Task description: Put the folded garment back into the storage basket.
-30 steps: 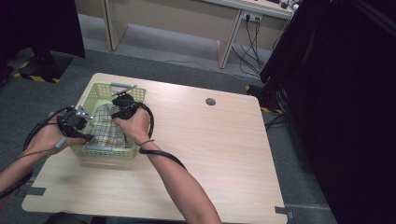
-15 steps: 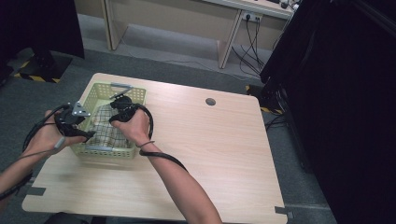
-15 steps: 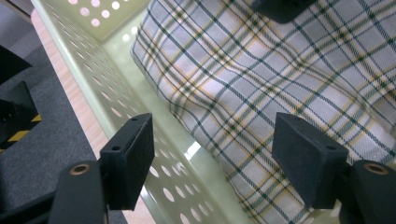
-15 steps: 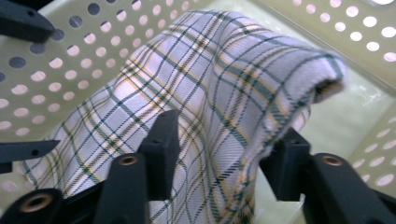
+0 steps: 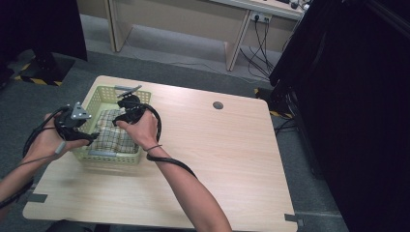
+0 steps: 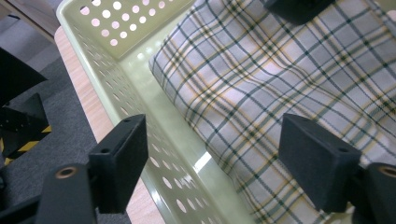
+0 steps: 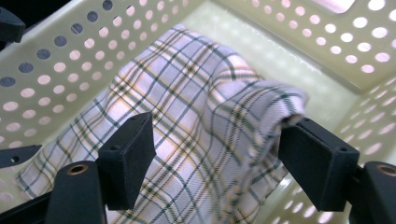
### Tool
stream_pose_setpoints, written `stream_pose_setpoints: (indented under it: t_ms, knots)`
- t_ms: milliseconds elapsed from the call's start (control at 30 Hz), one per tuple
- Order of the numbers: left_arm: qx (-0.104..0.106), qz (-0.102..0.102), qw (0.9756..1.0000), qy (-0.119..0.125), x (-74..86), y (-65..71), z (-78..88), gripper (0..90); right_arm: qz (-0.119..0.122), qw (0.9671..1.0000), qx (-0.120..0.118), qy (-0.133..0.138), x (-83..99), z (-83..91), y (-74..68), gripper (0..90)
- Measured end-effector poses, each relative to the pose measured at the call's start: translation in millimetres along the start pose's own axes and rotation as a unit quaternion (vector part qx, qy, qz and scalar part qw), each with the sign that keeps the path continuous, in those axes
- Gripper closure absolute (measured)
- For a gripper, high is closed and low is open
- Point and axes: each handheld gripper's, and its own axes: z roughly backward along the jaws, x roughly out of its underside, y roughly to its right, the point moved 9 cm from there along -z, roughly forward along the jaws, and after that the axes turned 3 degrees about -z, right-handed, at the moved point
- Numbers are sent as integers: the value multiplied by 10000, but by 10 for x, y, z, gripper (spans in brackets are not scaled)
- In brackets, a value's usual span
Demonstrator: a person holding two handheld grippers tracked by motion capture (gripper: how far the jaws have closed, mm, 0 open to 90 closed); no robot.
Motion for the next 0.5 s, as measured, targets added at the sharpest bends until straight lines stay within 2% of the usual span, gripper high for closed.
stream_pose_setpoints:
  t_ms: [200,500]
  knots:
    - [-103,117,9998,158,-17,-11,7,186,33,9998,-46,183,-38,92,47,258]
    - [-88,323,9984,446,-75,1,68,146,225,9990,-179,356,-51,218,47,221]
